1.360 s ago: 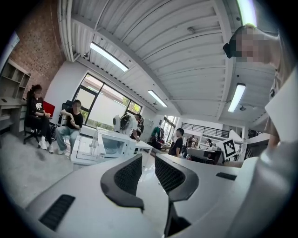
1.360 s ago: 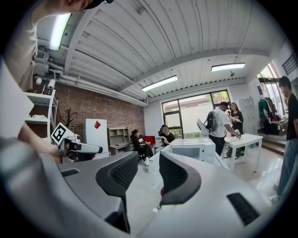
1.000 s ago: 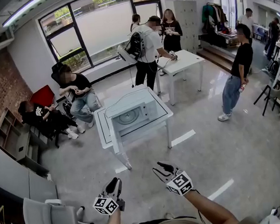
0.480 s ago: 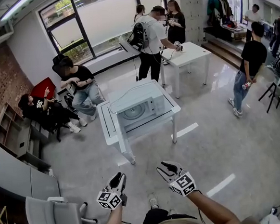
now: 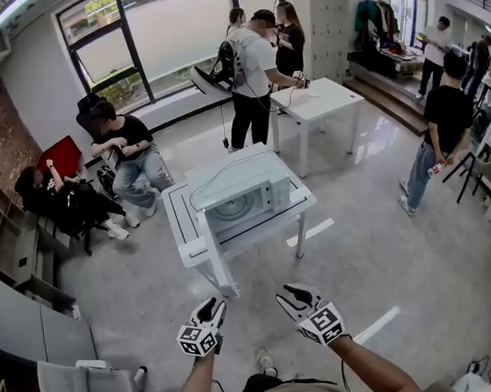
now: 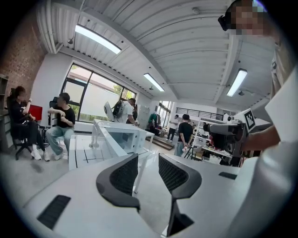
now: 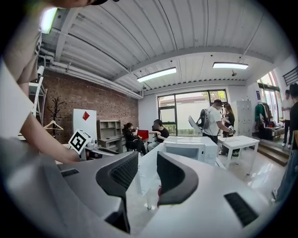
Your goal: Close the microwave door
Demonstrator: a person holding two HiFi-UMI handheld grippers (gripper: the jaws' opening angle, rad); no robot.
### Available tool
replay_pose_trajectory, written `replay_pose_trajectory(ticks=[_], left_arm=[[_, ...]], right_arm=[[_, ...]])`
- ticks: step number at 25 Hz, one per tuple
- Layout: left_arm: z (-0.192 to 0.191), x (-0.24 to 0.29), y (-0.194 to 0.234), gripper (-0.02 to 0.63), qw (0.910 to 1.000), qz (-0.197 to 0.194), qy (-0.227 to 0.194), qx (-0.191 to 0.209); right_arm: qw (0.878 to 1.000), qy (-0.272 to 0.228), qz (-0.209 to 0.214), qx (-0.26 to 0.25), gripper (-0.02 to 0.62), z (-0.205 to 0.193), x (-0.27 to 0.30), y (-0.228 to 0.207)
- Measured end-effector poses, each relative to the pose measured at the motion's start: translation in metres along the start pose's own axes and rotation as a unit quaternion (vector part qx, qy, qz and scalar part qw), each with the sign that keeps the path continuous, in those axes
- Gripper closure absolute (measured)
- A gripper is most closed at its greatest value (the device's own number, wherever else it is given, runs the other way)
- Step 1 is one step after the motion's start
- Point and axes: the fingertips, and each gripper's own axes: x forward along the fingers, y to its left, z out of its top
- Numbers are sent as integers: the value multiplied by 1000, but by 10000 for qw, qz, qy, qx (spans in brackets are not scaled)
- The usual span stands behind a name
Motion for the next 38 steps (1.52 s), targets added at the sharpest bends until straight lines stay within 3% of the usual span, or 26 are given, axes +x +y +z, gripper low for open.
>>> replay_pose_trajectory(ticks=[10,26,38], left_arm=[[-20,45,49,479,9984,-380,283,-298],[-42,74,57,479,9923,-964,769,-90],[-42,106,44,479,9921,-887,876,-149]], right_arm=[[9991,92,-421,18,466,6,43,-16],[9942,63,-1071,94,466,0,53,-48],[9952,69,-917,331,466,-16,62,-87]])
